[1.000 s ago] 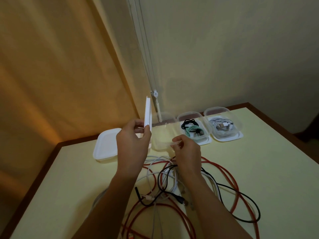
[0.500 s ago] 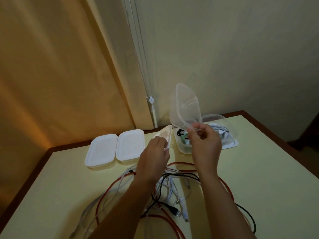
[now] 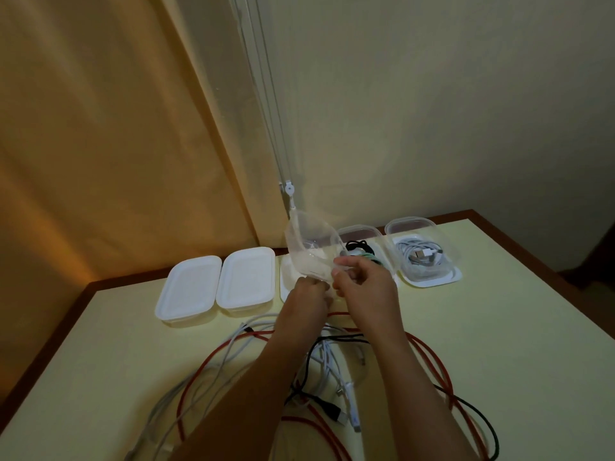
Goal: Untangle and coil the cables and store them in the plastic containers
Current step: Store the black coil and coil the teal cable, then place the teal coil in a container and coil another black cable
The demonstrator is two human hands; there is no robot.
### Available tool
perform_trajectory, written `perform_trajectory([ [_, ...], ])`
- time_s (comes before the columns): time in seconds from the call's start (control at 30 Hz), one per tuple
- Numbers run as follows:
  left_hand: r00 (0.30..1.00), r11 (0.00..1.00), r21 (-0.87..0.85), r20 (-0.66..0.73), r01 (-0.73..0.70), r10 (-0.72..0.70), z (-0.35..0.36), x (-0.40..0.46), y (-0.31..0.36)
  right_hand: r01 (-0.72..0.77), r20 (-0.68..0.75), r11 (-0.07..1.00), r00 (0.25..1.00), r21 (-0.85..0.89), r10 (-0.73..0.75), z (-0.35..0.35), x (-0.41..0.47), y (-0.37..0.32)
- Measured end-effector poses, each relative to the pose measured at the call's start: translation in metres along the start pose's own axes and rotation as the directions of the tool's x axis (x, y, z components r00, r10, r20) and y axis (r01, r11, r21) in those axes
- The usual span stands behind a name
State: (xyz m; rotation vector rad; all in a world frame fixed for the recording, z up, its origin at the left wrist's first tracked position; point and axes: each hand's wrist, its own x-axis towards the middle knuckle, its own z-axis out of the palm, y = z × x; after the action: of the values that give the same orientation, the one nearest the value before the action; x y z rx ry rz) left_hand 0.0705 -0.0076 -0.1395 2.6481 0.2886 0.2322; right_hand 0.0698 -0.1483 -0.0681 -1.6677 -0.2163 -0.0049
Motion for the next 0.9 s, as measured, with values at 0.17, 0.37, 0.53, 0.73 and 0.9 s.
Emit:
perform_trajectory([
  [0.17, 1.000, 0.992, -0.127, 0.008, -0.003, 0.004, -0.026, -0.033, 0.017, 0.014, 0.076, 0.995, 0.997, -0.094, -0.007, 0.007, -0.001, 0.005],
  [0.37, 0.963, 0.944, -0.309, -0.199, 0.116, -0.184, -0.064, -0.072, 0.020, 0.014, 0.112, 0.981, 0.994, -0.192, 0.008, 0.016, -0.005, 0.010],
  [0.53, 0.905, 0.951, -0.292, -0.368, 0.104, -0.212, -0.078, -0.068, 0.017, 0.015, 0.157, 0.967, 0.987, -0.256, 0.026, 0.017, -0.007, 0.013],
  [0.73, 0.963, 0.991, 0.046, -0.247, 0.127, -0.112, -0.077, -0.054, 0.007, -0.005, 0.155, 0.968, 0.987, -0.252, 0.046, 0.015, -0.003, 0.015],
  [0.9, 0.965, 0.989, 0.094, -0.248, 0.116, -0.090, -0.080, -0.049, 0.003, -0.012, 0.162, 0.968, 0.985, -0.251, 0.054, 0.015, -0.004, 0.018],
])
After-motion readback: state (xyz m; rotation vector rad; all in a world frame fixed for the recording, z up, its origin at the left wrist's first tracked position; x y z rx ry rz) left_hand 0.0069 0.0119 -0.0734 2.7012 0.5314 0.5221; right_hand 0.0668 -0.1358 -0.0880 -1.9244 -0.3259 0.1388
